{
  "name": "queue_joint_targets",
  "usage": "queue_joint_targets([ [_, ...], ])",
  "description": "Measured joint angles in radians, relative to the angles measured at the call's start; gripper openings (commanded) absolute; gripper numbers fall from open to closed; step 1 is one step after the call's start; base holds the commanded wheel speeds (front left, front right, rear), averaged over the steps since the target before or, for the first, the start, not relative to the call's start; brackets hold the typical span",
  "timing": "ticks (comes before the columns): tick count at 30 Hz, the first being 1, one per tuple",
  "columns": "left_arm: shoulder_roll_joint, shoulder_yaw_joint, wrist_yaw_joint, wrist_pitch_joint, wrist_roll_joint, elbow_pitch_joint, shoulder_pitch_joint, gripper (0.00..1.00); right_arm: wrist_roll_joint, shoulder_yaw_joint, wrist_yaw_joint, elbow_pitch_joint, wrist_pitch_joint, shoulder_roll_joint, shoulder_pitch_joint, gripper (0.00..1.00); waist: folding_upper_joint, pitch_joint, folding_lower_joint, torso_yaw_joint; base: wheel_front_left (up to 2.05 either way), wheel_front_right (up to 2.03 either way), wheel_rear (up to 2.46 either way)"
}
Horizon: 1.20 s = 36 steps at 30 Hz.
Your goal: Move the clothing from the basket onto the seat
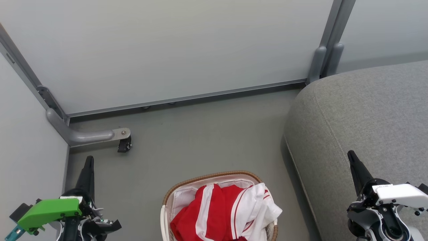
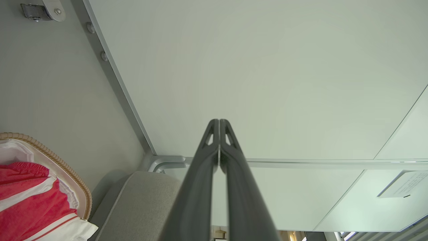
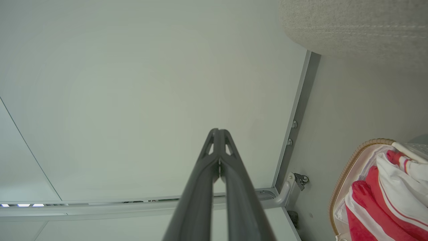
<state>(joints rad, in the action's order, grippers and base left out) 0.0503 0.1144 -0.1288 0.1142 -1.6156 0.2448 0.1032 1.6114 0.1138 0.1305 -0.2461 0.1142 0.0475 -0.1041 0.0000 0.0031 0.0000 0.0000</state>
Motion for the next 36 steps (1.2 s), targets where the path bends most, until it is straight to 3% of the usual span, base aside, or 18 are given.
queue_joint_targets([
  [36, 0.000, 0.000, 0.000, 0.000, 0.000, 0.000, 0.000, 0.00, 0.000, 0.000, 0.000, 0.000, 0.000, 0.000, 0.000, 0.00, 0.0000, 0.000, 0.0000, 0.000, 0.00, 0.00, 0.00],
])
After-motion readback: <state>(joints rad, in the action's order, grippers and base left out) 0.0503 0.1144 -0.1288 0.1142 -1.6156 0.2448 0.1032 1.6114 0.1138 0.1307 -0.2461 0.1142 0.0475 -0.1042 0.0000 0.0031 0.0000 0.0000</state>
